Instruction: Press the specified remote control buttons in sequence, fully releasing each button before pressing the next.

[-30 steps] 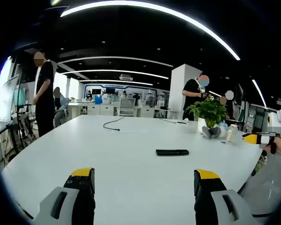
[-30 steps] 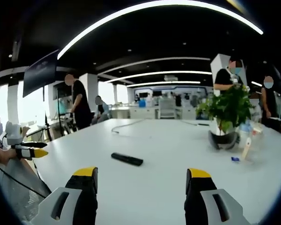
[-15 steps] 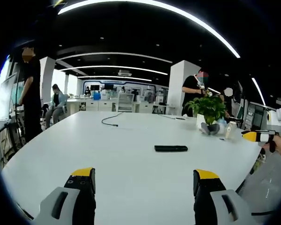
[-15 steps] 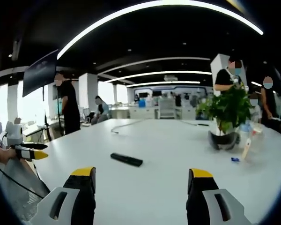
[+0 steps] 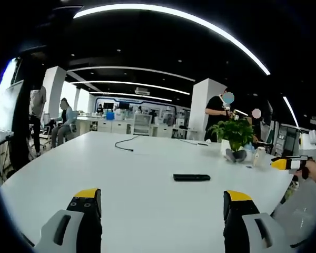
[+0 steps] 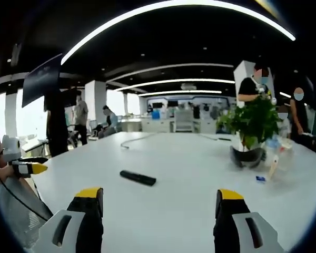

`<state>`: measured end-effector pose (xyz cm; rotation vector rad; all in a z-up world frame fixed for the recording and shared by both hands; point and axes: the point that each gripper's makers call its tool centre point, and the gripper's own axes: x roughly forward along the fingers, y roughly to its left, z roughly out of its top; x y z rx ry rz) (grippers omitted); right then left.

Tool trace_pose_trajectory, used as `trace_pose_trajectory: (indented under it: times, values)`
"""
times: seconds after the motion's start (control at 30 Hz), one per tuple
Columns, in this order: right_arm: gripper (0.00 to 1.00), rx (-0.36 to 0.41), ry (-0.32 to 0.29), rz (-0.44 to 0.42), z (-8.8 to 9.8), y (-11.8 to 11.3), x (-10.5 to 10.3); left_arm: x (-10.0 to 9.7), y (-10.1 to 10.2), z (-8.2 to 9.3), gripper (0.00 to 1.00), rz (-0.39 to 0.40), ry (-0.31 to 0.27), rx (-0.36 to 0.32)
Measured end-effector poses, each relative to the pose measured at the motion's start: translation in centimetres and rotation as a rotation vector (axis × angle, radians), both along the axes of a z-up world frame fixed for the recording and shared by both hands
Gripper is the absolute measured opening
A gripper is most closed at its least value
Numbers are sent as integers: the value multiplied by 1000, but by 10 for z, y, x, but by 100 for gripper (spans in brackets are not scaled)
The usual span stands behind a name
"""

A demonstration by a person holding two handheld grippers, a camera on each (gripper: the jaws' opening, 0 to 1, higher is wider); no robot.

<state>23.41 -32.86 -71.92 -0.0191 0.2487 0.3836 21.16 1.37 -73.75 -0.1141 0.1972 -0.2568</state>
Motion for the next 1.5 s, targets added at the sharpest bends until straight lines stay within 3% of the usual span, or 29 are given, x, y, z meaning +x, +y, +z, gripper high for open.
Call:
trace_pose_trajectory:
  times: [0.1,0.2,0.5,0.63,0.73,0.8,0.87,1.0,1.23,1.43,1.5]
  values:
    - [85,-48,-3,10,-1,3,0,0,-4,0,100,-19,-4,27]
    - [85,-50,14,6,-4,3,0,0,-4,2,100,-25,-13,30]
    - [82,-74,30,-32,-8,-7,2,0,-14,-9,100,-72,49,54]
    - [81,-80,40,-31,-10,-7,2,0,-11,-9,100,-63,50,84]
    - [76,-93,54,-9,-14,-3,2,-1,-12,-18,100,-79,104,137]
    - [77,-97,57,2,-15,-1,1,-3,-17,-24,100,-124,148,179]
    - [75,-100,63,13,-16,0,0,0,-23,-21,100,-173,122,234]
    - [72,-81,52,16,-13,0,0,7,-32,-21,100,-270,131,313]
    - [70,-60,50,16,-12,-1,1,36,-52,-16,100,-370,164,232]
    - [65,-48,50,-10,-11,-6,1,59,-76,-19,98,-512,213,237]
    - [63,-46,53,-16,-12,-8,1,70,-82,-18,97,-539,206,247]
